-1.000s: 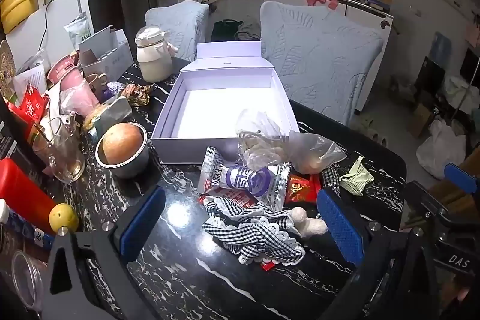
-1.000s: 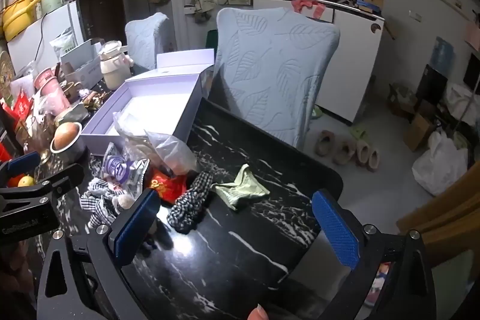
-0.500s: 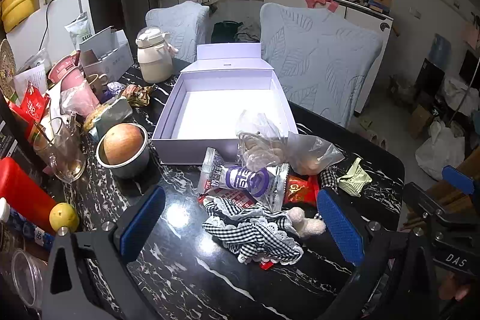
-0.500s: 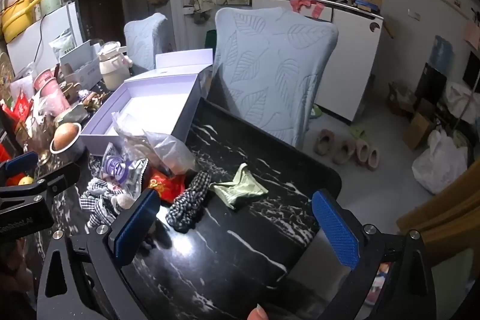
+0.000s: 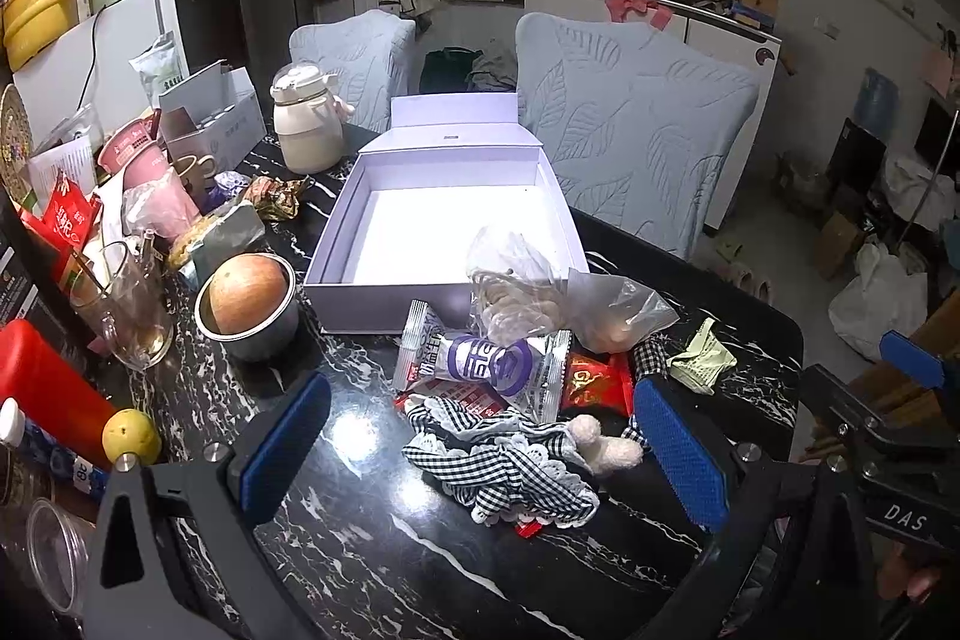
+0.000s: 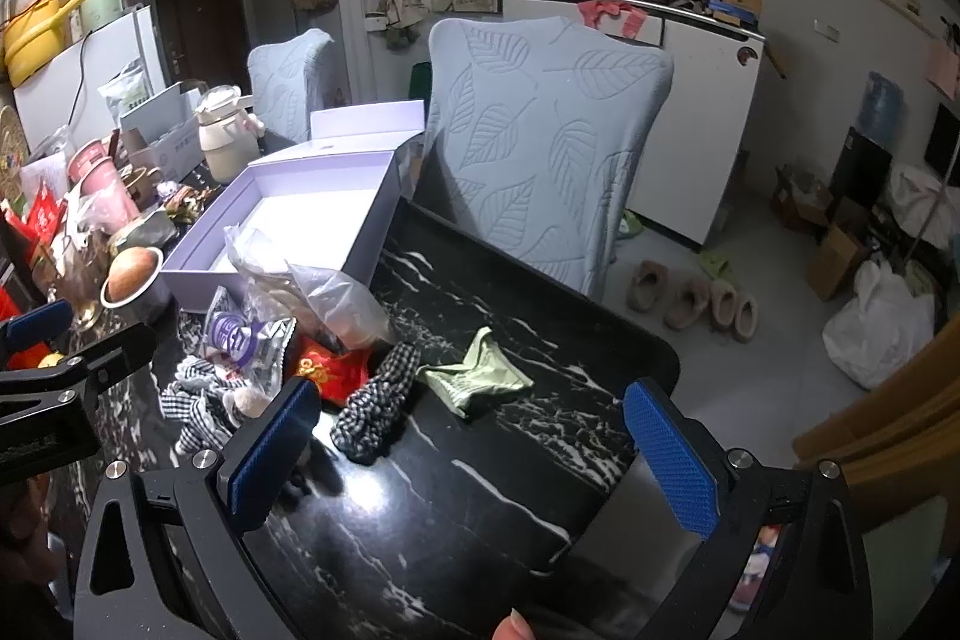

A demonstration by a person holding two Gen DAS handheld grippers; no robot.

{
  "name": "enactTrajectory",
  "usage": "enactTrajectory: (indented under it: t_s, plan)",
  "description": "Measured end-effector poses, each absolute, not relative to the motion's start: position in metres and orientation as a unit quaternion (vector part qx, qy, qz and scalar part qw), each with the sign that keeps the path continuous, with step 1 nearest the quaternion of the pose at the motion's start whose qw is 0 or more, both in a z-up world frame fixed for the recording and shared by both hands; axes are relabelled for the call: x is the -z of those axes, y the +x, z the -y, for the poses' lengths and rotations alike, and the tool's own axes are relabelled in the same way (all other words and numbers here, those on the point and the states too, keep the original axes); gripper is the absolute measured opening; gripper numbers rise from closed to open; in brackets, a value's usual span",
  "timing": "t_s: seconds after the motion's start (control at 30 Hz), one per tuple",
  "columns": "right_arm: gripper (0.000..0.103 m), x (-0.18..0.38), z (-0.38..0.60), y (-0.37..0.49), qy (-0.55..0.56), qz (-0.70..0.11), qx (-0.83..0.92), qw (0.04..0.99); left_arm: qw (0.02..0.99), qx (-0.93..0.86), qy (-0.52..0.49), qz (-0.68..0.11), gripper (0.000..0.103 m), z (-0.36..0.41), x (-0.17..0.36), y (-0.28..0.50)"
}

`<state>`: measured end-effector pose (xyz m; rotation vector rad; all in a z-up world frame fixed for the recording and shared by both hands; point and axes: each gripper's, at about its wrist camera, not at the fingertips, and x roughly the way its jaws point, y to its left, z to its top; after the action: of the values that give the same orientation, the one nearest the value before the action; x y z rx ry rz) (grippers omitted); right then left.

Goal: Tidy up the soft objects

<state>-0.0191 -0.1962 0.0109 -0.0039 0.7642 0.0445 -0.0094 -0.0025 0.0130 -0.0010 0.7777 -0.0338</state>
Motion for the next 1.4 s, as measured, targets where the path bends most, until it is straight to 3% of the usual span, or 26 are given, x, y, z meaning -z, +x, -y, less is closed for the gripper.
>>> enactTrajectory:
  t_s: [1.4]
  plan:
    - [0.103, -0.0127, 0.2013, -0.0190, 0.004, -0.371, -0.017, 0.928, 0.926, 0.021, 0.002, -0.377, 0.103, 0.0072, -0.0157, -0.0140]
